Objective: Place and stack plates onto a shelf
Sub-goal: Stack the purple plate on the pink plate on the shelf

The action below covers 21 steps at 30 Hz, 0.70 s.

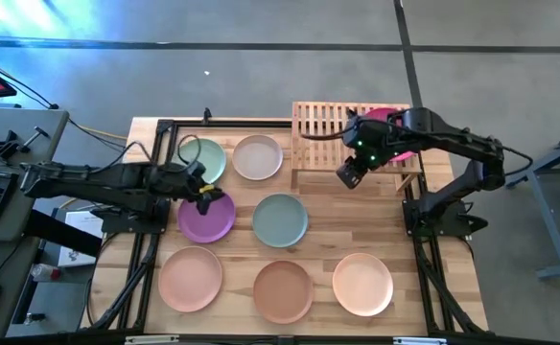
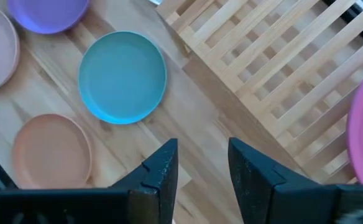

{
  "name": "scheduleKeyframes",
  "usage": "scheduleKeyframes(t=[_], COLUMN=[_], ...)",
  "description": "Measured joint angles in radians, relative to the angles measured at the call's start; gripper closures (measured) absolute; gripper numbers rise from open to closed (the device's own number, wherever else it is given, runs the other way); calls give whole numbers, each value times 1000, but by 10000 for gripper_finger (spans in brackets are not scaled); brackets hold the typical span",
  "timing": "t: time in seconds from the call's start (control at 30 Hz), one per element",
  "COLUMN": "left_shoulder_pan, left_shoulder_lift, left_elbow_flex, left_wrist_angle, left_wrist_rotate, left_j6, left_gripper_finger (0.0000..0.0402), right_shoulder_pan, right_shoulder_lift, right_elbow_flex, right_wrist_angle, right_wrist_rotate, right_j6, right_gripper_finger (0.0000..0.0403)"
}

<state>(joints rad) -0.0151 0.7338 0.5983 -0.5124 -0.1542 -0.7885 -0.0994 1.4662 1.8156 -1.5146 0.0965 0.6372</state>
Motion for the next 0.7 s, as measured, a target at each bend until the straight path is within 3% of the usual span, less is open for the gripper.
scheduleKeyframes(t=[0.4,0.7], left_shoulder_pan=[0,0], left_shoulder_lift=[173,292], left_elbow_flex=[0,0], left_wrist_angle=[7,17], left_wrist_rotate=[72,88], left_j6=[-185,-267], left_gripper_finger=[296,296], right_shoulder_pan=[107,116], right_shoulder_lift=[0,0], right_elbow_flex=[0,-1], right_wrist_angle=[0,0], right_wrist_rotate=[132,139], right_j6=[124,122], right_gripper_finger=[284,284])
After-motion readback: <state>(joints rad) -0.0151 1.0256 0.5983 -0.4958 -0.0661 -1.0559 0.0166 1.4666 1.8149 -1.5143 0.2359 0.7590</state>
